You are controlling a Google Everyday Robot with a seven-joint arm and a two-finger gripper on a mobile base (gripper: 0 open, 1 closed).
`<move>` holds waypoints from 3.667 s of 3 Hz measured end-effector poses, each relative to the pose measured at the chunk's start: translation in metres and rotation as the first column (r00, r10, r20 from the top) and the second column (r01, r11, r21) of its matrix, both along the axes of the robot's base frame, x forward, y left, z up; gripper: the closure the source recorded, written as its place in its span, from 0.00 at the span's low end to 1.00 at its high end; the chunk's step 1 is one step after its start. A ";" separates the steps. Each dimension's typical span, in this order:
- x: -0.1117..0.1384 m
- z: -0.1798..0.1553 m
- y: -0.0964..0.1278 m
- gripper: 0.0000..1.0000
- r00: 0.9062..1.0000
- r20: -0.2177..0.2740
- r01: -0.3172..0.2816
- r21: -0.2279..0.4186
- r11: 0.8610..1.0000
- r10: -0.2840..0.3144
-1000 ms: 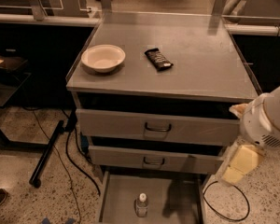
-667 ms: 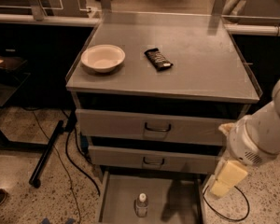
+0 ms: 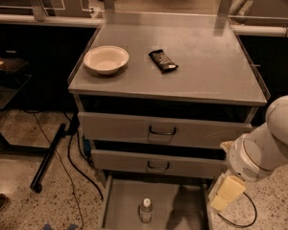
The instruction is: Pick blue plastic bottle from bottom drawer and place on counter
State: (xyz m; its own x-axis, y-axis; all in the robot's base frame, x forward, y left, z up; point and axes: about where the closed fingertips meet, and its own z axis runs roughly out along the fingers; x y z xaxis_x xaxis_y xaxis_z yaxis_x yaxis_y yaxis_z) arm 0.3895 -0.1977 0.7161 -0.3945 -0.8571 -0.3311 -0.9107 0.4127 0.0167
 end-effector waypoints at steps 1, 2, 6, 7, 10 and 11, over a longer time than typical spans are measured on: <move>0.005 -0.039 0.004 0.00 1.000 -0.015 -0.004 0.031 1.000 0.005; 0.017 -0.080 0.008 0.00 1.000 -0.004 -0.021 0.041 0.999 0.021; -0.003 -0.203 0.038 0.00 0.991 -0.136 0.024 0.179 0.984 0.001; -0.003 -0.203 0.039 0.00 0.991 -0.136 0.024 0.180 0.983 0.001; 0.033 -0.312 0.085 0.00 0.978 -0.206 0.123 0.380 0.917 -0.046; 0.032 -0.318 0.088 0.00 0.975 -0.216 0.129 0.387 0.913 -0.046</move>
Offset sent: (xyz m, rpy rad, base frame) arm 0.0286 0.0112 -0.1270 0.0510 -0.0015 0.0435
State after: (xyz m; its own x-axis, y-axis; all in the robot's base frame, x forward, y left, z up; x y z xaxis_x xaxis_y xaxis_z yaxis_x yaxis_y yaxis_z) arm 0.4216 -0.1100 0.3979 -0.5546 -0.6304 -0.5431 -0.8321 0.4122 0.3712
